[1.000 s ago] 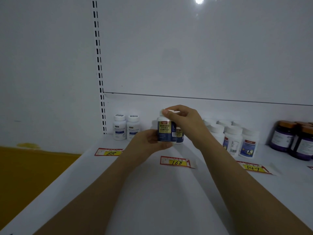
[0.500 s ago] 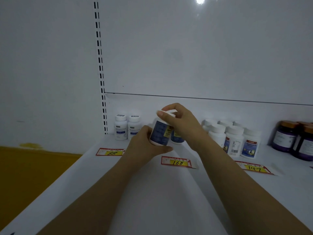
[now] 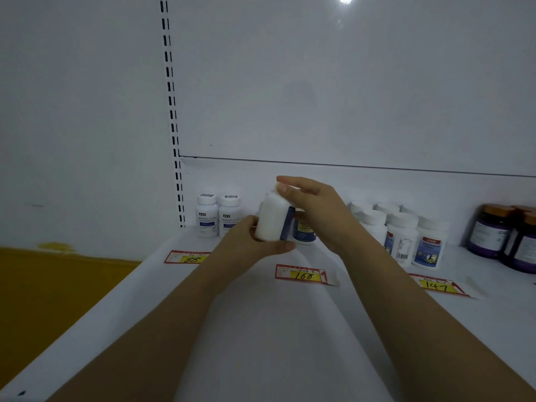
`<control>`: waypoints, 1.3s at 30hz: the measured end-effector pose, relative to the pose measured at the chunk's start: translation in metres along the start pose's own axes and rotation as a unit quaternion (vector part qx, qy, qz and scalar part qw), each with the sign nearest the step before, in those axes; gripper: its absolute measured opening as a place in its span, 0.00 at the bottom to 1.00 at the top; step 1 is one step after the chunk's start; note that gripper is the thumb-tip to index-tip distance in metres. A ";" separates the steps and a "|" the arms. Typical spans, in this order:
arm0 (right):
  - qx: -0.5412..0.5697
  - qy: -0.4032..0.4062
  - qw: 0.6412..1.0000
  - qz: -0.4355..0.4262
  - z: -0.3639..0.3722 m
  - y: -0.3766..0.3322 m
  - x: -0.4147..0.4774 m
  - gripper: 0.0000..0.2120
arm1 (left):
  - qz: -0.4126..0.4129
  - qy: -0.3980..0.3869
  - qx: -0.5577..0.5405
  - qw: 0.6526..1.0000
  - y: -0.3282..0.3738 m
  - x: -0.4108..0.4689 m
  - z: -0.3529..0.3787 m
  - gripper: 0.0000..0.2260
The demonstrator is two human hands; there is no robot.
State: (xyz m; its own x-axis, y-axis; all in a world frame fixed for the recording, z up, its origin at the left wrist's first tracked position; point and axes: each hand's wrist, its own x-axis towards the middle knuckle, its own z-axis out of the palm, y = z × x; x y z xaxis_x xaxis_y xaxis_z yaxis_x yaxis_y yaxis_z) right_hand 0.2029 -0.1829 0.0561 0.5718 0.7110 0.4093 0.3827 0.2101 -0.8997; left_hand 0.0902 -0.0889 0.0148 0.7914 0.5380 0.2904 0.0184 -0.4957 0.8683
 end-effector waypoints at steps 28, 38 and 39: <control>-0.002 -0.021 1.000 0.001 -0.005 0.004 0.001 0.14 | 0.002 -0.049 -0.027 0.998 0.001 -0.002 -0.004 0.14; -0.070 -0.005 0.998 -0.007 -0.002 0.008 0.002 0.17 | 0.011 -0.002 -0.009 1.000 -0.002 0.000 -0.002 0.19; -0.074 -0.002 0.997 -0.005 -0.002 0.009 0.002 0.18 | 0.011 -0.002 -0.007 1.000 -0.002 0.000 -0.002 0.19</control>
State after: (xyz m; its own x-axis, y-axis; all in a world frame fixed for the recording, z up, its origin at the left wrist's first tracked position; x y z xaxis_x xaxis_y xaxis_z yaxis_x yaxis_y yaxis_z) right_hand 0.2089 -0.1810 0.0496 0.5638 0.7126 0.4176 0.4922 0.1160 -0.8627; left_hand 0.0889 -0.0862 0.0141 0.7943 0.5239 0.3077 -0.0075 -0.4979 0.8672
